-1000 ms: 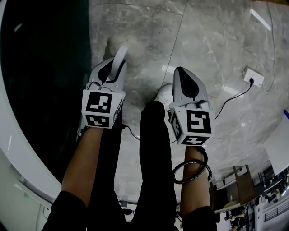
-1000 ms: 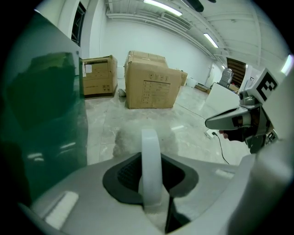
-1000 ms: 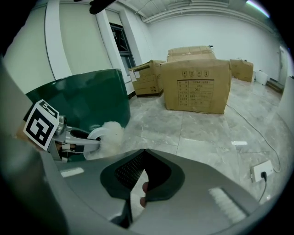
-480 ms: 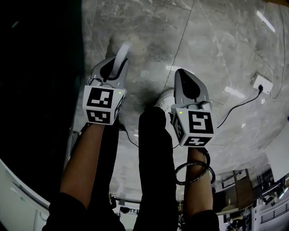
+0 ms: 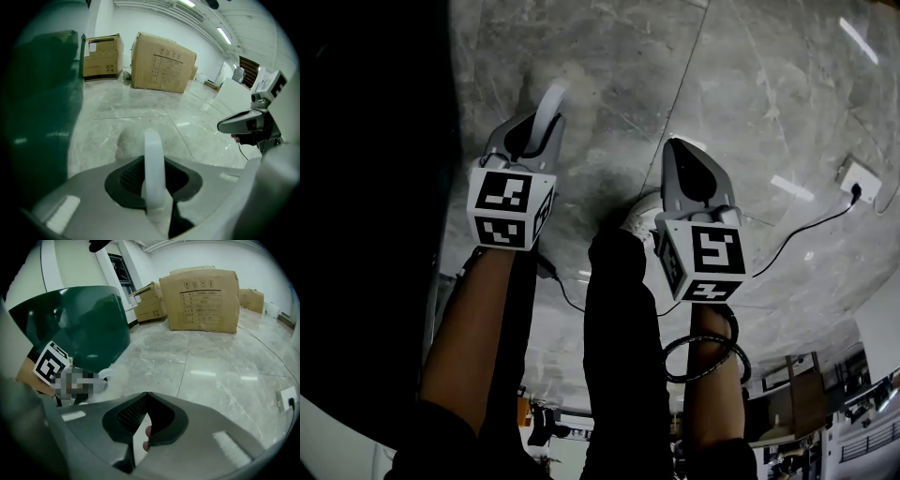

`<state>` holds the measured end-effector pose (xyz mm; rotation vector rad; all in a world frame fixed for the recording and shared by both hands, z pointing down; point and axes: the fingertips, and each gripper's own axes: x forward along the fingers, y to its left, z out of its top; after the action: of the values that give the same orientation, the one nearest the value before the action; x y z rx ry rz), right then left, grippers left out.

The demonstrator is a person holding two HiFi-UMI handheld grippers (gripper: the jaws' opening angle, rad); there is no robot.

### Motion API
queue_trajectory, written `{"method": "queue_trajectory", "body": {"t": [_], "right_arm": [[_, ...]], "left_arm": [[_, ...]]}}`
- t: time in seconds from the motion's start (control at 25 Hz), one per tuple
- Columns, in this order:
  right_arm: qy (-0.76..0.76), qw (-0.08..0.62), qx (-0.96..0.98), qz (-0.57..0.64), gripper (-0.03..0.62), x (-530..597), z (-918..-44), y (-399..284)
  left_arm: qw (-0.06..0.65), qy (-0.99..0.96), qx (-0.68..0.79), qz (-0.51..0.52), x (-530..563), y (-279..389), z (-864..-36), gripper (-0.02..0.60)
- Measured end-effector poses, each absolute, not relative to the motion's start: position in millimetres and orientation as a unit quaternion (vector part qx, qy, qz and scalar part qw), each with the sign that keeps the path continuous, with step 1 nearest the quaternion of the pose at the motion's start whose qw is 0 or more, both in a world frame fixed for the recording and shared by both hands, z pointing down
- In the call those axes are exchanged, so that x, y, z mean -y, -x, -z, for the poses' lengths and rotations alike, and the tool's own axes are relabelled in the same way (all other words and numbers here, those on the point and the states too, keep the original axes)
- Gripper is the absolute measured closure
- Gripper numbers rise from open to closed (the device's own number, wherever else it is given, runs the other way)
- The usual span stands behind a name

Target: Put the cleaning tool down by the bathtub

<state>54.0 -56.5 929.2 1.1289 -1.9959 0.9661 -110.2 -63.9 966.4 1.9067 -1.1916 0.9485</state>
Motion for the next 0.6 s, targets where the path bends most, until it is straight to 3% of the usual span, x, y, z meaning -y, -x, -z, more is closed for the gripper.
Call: {"method": "queue_trajectory", "body": {"t": [0.6], "right_arm": [[-0.419, 0.341, 0.756, -0.371, 0.570, 47, -980, -62]], "left_arm": [[0.365, -0.721, 0.450, -0.381, 48, 108, -1034, 0.494]]}}
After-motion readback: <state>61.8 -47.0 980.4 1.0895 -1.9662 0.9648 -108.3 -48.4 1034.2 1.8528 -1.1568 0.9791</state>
